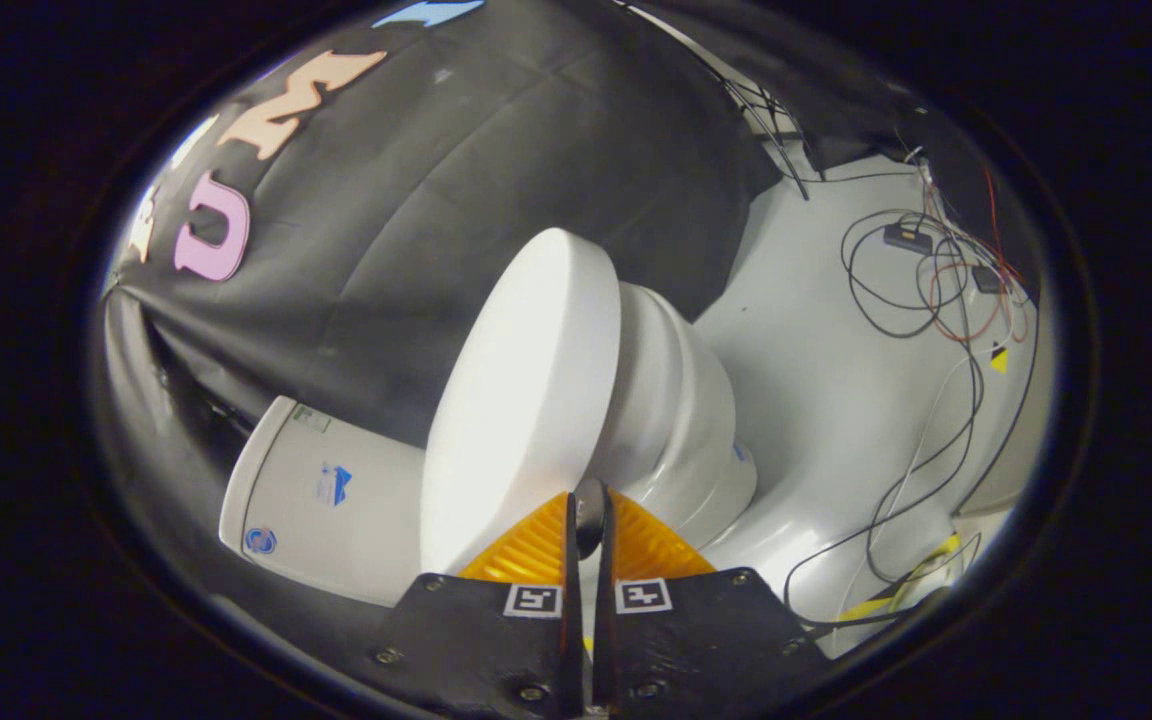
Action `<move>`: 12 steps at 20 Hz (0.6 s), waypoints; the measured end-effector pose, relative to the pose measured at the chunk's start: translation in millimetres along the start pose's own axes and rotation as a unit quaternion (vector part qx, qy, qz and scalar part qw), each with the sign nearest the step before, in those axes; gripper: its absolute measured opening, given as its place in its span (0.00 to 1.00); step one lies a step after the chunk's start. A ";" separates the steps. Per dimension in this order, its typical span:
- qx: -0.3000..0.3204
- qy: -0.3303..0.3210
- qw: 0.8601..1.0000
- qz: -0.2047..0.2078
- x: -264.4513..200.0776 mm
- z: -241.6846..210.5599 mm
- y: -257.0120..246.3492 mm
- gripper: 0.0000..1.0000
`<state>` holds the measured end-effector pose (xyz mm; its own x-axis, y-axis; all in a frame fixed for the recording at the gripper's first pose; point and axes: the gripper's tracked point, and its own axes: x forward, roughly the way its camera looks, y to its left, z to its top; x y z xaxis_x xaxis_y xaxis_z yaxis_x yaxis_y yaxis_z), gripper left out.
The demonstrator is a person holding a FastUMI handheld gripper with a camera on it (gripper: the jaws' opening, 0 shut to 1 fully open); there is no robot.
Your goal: Open the toilet lid.
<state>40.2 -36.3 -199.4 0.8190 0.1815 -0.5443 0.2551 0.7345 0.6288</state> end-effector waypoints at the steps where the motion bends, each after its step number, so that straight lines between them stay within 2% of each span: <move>1: -0.008 -0.003 1.000 0.000 -3.5 1.5 5.1 0.05; 5: -0.050 -0.010 0.999 -0.009 -14.9 6.0 22.6 0.05; 12: -0.055 -0.021 0.998 0.004 -27.9 11.8 46.0 0.05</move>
<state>35.2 -15.3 -148.7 0.8418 0.1625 -0.5147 0.1925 0.8005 0.5676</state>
